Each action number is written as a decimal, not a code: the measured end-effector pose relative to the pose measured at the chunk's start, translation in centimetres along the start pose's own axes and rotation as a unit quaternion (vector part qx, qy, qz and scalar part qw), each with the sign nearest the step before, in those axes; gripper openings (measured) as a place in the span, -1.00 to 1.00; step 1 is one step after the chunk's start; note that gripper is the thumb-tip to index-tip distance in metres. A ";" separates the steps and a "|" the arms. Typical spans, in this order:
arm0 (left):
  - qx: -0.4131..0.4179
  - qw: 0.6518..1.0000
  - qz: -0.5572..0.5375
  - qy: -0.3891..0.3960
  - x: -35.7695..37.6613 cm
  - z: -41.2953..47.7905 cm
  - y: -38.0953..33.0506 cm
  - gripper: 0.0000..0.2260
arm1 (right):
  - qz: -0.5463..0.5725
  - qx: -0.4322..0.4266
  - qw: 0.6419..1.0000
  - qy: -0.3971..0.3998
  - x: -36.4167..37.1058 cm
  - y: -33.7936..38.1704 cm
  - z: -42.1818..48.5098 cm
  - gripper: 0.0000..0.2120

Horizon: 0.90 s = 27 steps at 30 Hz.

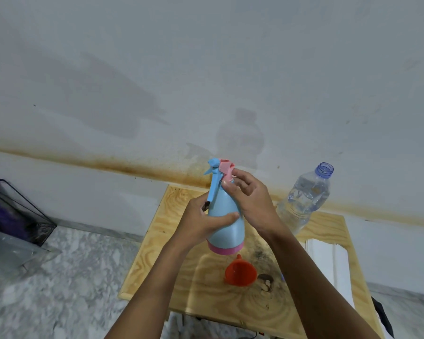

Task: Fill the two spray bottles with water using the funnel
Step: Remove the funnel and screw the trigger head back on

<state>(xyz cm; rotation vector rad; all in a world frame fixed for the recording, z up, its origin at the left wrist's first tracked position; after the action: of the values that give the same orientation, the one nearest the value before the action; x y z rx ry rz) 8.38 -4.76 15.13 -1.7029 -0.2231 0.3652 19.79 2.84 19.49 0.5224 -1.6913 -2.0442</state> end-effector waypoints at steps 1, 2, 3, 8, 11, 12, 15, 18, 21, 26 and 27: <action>-0.002 1.000 0.005 0.012 -0.1 0.0 0.1 -0.65 | -0.022 -0.008 0.999 0.022 0.0 0.2 0.0 -0.67; -0.004 0.999 0.012 0.029 -0.2 0.0 0.2 -0.63 | -0.035 -0.011 0.998 0.049 -0.2 0.3 0.0 -0.73; -0.005 0.999 0.021 0.048 -0.2 0.0 0.2 -0.61 | -0.034 -0.008 0.997 0.075 -0.3 0.4 -0.1 -0.78; -0.013 0.997 0.030 0.065 -0.3 -0.3 0.2 -0.57 | -0.076 -0.035 0.993 0.086 -0.3 0.8 -0.2 -0.92; 0.003 0.999 0.018 0.050 0.1 -0.2 0.3 -0.55 | -0.117 -0.063 0.991 0.014 -0.1 0.1 -0.6 -0.91; 0.005 0.999 0.011 0.047 0.3 -0.3 0.5 -0.54 | -0.124 -0.067 0.990 -0.010 0.1 -0.1 -0.8 -0.90; 0.007 0.999 0.000 0.038 0.5 -0.3 0.7 -0.54 | -0.137 -0.071 0.986 -0.057 0.7 -0.1 -1.4 -0.83; 0.012 0.998 0.016 0.066 -0.1 -0.3 0.7 -0.58 | -0.100 -0.043 0.994 -0.024 0.6 0.2 -1.4 -0.84; 0.005 0.992 0.005 0.125 -0.2 -0.7 0.7 -0.60 | -0.067 0.001 0.995 0.067 0.4 0.4 -1.3 -0.81; -0.010 0.987 -0.035 0.154 0.3 -1.1 1.1 -0.59 | -0.061 0.020 0.989 0.136 0.0 0.3 -1.4 -0.81; -0.012 0.988 -0.037 0.153 0.4 -1.1 1.3 -0.59 | -0.065 0.020 0.988 0.137 -0.1 0.1 -1.4 -0.80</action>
<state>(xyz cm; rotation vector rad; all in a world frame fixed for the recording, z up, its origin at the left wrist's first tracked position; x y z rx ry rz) 9.05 -5.89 13.97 -1.7446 -0.0650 0.0443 20.60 1.71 19.38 0.9039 -1.5728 -1.9239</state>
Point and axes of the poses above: each hand's wrist, its own z-axis towards the middle knuckle, its own x-axis out of the palm, y = z × x, the point moved 5 cm from there along z, towards the middle knuckle, and after that the axes turned 8 degrees about -x, right-handed, at the moved point
